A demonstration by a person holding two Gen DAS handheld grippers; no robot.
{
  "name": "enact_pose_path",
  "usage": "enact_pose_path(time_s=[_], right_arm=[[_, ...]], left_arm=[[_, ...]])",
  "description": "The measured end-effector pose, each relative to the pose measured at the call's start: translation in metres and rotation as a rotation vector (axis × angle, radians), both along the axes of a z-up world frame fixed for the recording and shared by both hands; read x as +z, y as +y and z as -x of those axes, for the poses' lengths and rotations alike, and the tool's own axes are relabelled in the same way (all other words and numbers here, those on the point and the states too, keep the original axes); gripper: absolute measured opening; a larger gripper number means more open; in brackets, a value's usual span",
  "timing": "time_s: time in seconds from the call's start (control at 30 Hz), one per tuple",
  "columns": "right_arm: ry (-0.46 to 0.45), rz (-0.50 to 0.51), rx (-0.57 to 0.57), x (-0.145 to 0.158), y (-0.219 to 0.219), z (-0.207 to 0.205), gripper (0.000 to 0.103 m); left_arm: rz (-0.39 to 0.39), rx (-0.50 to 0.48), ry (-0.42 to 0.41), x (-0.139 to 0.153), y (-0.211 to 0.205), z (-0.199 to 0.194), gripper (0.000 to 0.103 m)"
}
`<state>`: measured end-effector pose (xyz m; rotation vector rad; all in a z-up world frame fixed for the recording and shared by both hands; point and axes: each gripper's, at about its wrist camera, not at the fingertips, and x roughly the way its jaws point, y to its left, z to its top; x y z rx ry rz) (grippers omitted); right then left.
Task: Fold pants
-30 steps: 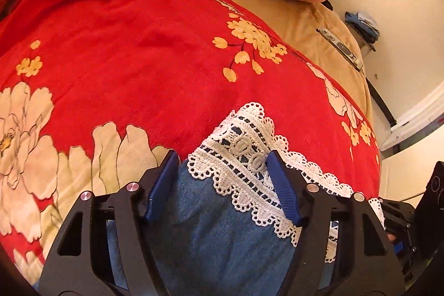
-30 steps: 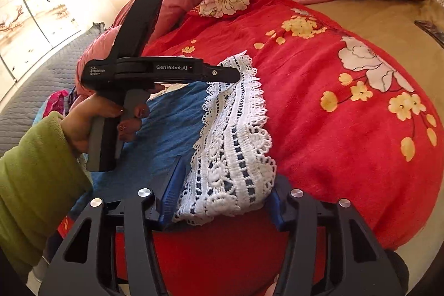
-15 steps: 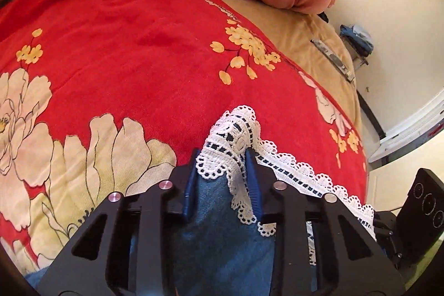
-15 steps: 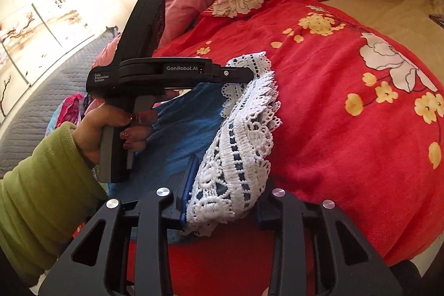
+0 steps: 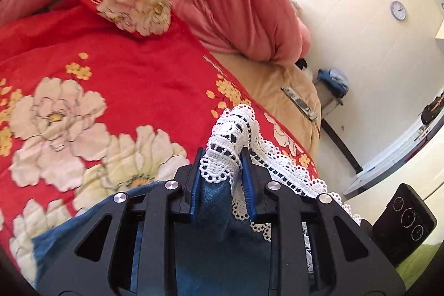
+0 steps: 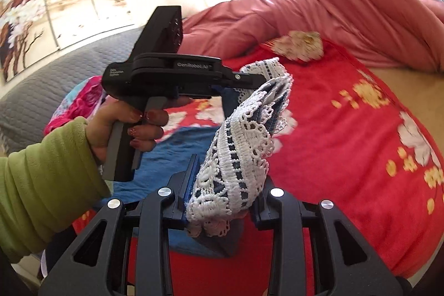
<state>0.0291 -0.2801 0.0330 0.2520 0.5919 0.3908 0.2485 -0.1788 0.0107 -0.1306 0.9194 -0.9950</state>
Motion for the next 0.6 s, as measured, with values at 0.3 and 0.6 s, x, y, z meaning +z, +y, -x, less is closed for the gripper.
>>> enact_pose_path(time_s=[0.3, 0.6], right_arm=[[-0.033, 0.124, 0.181, 0.016, 0.092, -0.019, 0.029], [0.064, 0.267, 0.264, -0.029, 0.144, -0.029, 0.029]], left_arm=[[0.031, 0.119, 0.015, 0.004, 0.081, 0.009, 0.018], [0.177, 0.375, 0.164, -0.026, 0.167, 0.021, 0.039]])
